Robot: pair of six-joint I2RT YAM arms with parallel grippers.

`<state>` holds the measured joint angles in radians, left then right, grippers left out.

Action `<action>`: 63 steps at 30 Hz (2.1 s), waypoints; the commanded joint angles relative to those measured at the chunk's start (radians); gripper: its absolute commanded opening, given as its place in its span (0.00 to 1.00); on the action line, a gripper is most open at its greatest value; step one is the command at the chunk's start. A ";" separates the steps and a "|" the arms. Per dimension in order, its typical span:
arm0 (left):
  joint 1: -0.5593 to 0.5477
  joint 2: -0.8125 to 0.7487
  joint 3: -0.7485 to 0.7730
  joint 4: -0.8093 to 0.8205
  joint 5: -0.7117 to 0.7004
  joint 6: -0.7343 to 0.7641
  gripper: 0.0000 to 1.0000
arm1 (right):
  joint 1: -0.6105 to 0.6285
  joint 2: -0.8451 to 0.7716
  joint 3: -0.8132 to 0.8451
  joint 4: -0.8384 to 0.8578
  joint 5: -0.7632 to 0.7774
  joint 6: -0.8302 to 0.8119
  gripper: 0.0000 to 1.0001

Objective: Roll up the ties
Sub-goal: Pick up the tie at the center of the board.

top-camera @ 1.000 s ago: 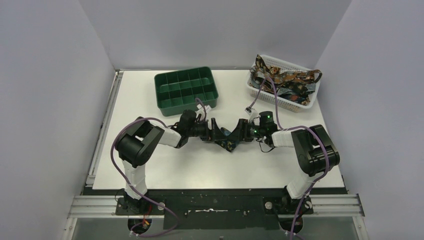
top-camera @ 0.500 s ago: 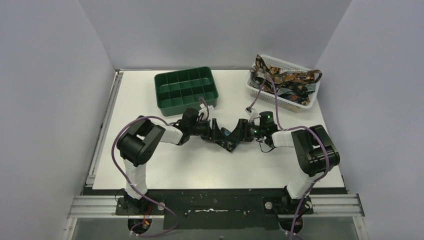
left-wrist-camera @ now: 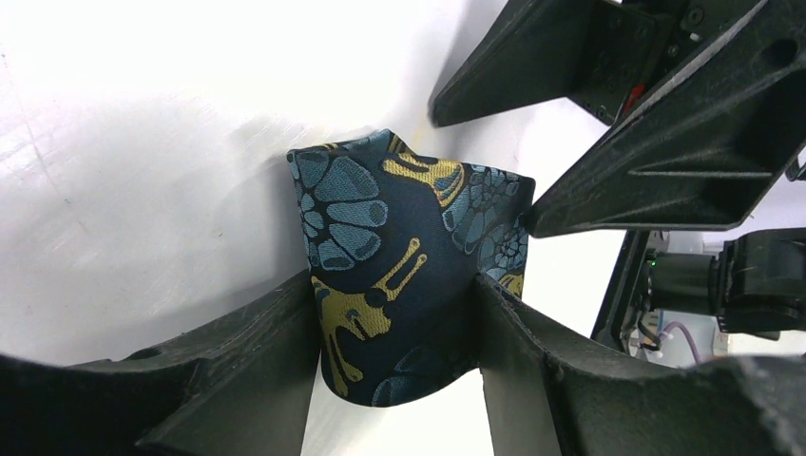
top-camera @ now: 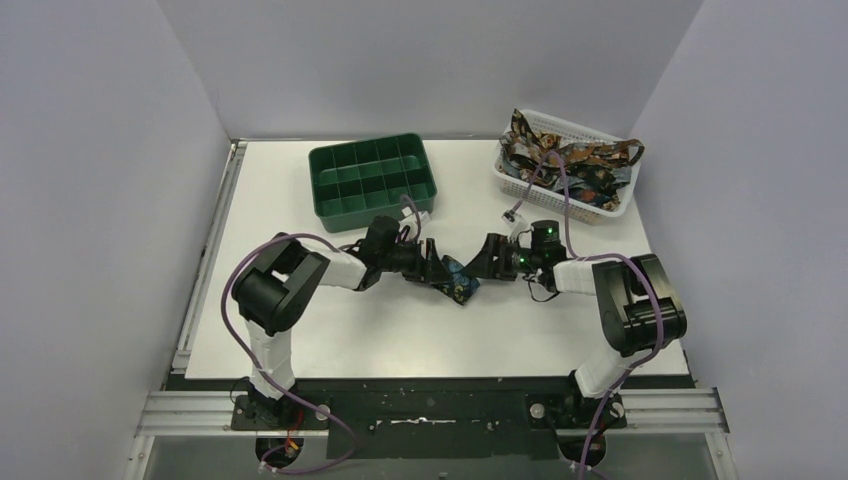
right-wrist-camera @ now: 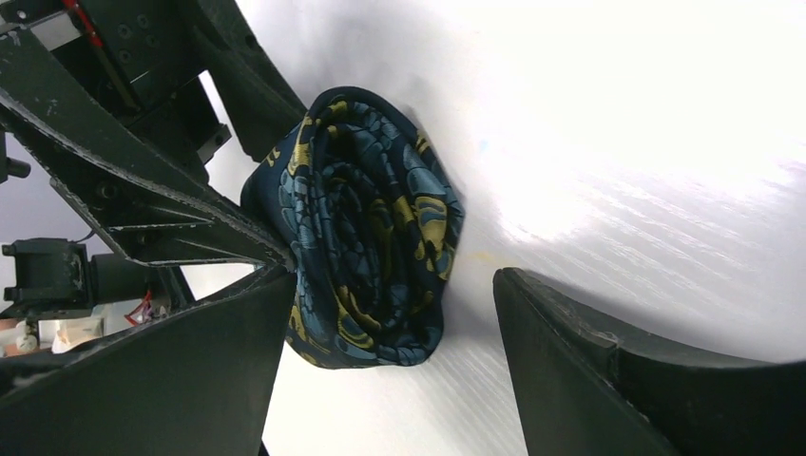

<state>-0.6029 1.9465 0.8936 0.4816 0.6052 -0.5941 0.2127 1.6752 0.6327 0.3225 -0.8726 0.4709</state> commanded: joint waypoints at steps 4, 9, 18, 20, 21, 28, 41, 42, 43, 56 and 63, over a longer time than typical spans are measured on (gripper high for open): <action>-0.010 -0.038 -0.051 -0.058 -0.059 0.102 0.53 | -0.012 -0.017 0.033 0.024 -0.078 -0.106 0.81; -0.021 -0.061 -0.070 -0.030 -0.052 0.156 0.52 | -0.008 -0.094 -0.044 0.192 -0.076 -0.138 0.84; -0.026 -0.059 -0.073 0.019 -0.017 0.187 0.51 | 0.004 -0.076 0.052 0.002 -0.168 -0.515 0.92; -0.026 -0.063 -0.070 0.021 -0.012 0.187 0.51 | 0.011 -0.053 0.090 -0.097 -0.178 -0.612 0.93; -0.026 -0.067 -0.067 0.017 -0.012 0.192 0.51 | 0.016 -0.042 0.108 -0.136 -0.191 -0.642 0.93; -0.027 -0.092 -0.072 -0.007 -0.019 0.228 0.48 | 0.055 0.057 0.223 -0.299 -0.269 -0.743 0.93; -0.028 -0.101 -0.087 0.002 -0.033 0.235 0.47 | 0.135 0.208 0.349 -0.527 -0.297 -0.842 0.85; -0.027 -0.102 -0.088 0.002 -0.036 0.235 0.47 | 0.136 0.208 0.345 -0.535 -0.305 -0.849 0.83; -0.027 -0.103 -0.088 0.003 -0.040 0.235 0.47 | 0.137 0.209 0.343 -0.551 -0.314 -0.867 0.81; -0.027 -0.129 -0.122 0.020 -0.077 0.233 0.45 | 0.164 0.253 0.375 -0.606 -0.327 -0.899 0.58; -0.027 -0.152 -0.147 0.049 -0.106 0.217 0.45 | 0.190 0.252 0.411 -0.636 -0.336 -0.888 0.37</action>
<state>-0.6315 1.8290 0.7612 0.4973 0.5602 -0.3988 0.3641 1.9118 1.0080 -0.2699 -1.1866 -0.3992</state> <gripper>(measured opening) 0.450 0.400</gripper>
